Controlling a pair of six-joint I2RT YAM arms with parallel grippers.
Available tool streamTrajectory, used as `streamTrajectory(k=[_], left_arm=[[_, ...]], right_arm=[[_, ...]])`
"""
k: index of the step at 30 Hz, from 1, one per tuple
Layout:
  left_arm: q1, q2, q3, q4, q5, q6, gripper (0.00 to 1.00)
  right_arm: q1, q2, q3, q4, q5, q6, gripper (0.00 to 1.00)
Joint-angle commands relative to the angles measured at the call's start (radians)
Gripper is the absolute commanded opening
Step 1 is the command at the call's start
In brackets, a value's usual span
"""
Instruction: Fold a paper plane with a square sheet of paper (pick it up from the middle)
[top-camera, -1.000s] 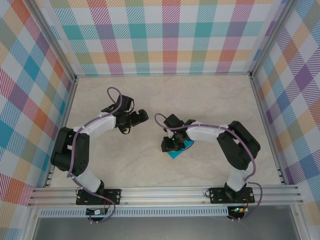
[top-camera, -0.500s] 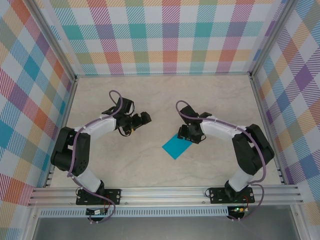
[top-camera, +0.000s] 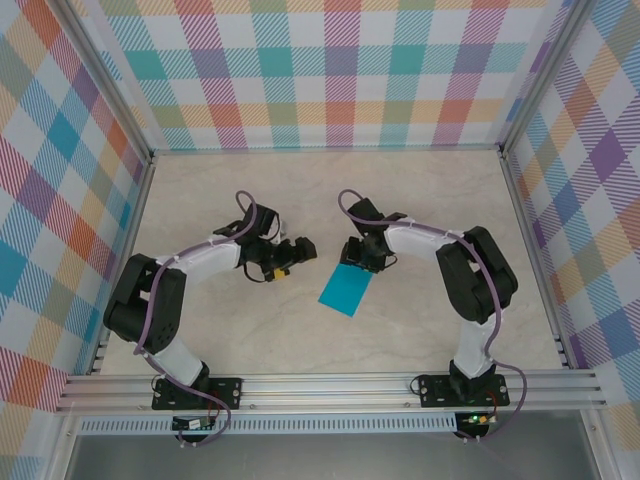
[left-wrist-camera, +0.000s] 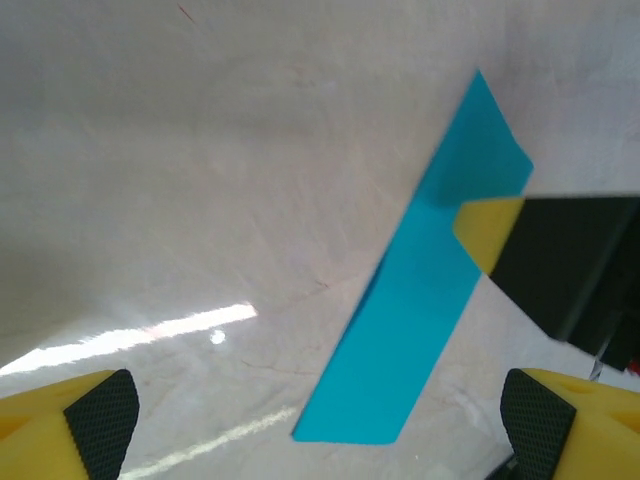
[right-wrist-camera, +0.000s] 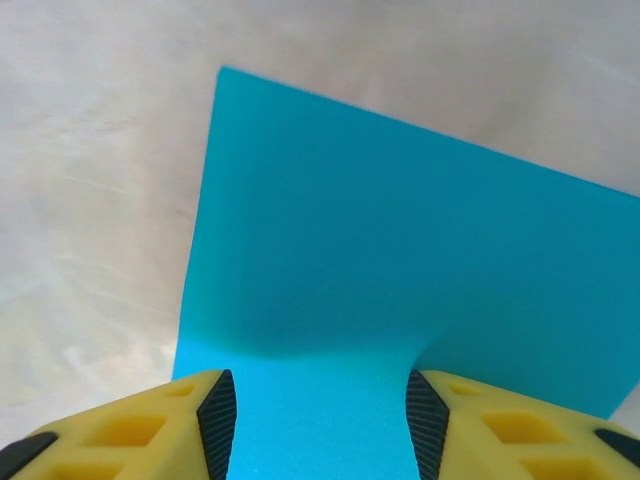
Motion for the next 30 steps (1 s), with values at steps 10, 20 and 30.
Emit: streamTrajectory(k=[10, 20, 30], left_arm=[[-0.084, -0.016, -0.036, -0.083, -0.04, -0.098, 0.82], [0.068, -0.08, -0.099, -0.118, -0.144, -0.161, 0.84], [0.15, -0.103, -0.127, -0.145, -0.165, -0.162, 0.88]], right_arm=[[0.052, -0.112, 0.021, -0.072, 0.015, -0.095, 0.52], [0.27, -0.055, 0.103, -0.324, 0.172, -0.029, 0.68], [0.358, 0.135, 0.272, -0.446, 0.202, -0.035, 0.78]])
